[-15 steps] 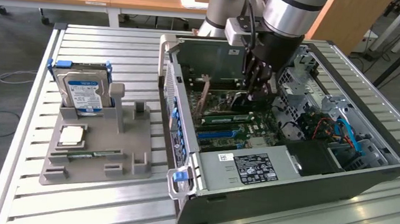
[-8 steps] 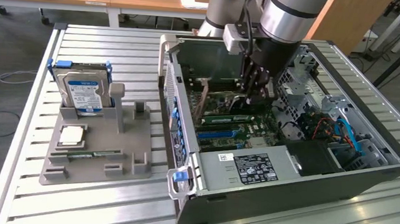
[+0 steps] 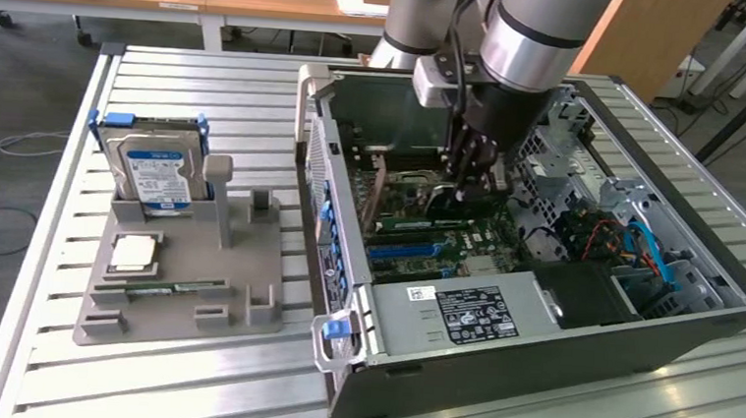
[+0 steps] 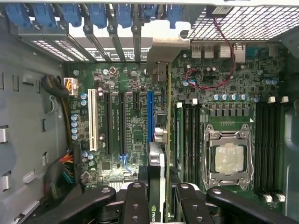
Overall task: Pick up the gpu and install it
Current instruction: 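Insert the gpu into the slot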
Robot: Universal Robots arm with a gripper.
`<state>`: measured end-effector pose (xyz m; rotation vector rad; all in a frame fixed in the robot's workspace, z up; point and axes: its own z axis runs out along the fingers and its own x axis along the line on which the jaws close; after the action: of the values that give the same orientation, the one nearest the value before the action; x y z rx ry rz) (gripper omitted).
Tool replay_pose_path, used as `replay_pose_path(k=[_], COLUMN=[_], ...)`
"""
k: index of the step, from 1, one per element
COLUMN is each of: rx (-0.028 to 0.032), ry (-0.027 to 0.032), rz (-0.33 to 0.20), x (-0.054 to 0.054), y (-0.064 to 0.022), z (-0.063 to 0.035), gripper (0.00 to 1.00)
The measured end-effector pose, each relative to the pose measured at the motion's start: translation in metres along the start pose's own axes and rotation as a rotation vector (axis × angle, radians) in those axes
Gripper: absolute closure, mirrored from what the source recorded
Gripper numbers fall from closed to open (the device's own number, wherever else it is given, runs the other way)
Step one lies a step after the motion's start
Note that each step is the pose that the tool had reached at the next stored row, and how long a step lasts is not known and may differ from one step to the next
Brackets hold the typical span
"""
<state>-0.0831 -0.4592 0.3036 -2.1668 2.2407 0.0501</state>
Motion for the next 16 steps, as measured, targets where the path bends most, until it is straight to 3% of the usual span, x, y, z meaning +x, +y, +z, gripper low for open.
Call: replay_pose_path(k=[7, 16], rx=[0.0, 0.0001], ry=[0.0, -0.0001], rz=[0.0, 0.0], x=[0.0004, 0.0005], y=[0.0, 0.0045], z=[0.0091, 0.0109], gripper=[0.73, 0.73])
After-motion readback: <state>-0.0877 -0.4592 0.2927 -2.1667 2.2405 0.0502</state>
